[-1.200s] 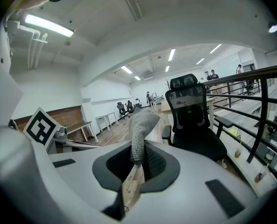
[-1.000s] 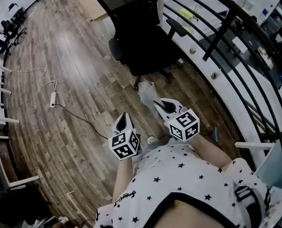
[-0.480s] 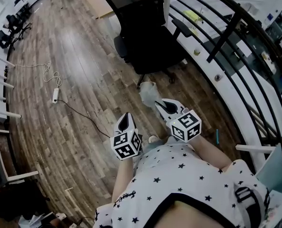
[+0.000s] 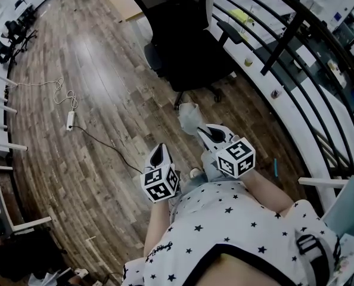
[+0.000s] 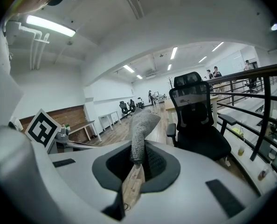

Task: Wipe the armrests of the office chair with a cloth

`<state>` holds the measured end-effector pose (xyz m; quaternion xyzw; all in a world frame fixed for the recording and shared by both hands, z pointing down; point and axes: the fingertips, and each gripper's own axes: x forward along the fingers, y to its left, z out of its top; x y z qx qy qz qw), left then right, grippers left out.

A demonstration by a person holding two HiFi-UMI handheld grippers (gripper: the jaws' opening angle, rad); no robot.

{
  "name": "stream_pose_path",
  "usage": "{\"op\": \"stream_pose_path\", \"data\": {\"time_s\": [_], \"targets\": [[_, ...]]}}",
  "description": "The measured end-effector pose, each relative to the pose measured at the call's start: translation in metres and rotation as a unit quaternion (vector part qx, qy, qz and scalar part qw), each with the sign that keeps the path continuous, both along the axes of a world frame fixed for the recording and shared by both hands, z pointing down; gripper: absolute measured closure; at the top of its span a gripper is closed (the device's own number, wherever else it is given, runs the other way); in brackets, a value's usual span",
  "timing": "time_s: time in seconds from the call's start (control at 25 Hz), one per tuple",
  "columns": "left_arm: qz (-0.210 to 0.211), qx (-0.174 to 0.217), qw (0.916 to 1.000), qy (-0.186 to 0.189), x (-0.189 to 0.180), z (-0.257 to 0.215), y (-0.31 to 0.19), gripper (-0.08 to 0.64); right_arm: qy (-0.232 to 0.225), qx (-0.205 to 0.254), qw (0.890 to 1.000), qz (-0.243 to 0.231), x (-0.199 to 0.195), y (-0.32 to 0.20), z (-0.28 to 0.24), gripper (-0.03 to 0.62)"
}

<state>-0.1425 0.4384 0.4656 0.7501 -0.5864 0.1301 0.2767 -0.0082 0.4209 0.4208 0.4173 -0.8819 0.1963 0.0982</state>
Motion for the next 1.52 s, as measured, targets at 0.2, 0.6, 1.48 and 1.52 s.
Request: {"op": "stream_pose_path", "data": {"time_s": [0.2, 0.6, 1.48, 1.52], "targets": [[-0.002, -0.006, 1.0000, 0.003, -0.004, 0.005, -0.009, 0.555, -0.003, -0.009, 1.000, -0.001, -0.003, -0.010, 0.006, 0.561], [0.002, -0.005, 1.0000, -0.006, -0.002, 0.006, -0.066, 0.554, -0.004, -0.003, 1.000, -0.022, -0.012, -0.064, 0.006, 0.561], [-0.023, -0.002, 0.9996, -0.013, 0.002, -0.014, -0.248, 0.554, 0.002, 0.001, 0.999, -0.036, -0.005, -0.264, -0.006, 0.561], [-0.025, -0.002, 0.9996, -0.014, 0.003, -0.014, -0.256, 0.554, 0.003, 0.001, 0.999, -0.041, -0.005, -0.273, -0.006, 0.561]]}}
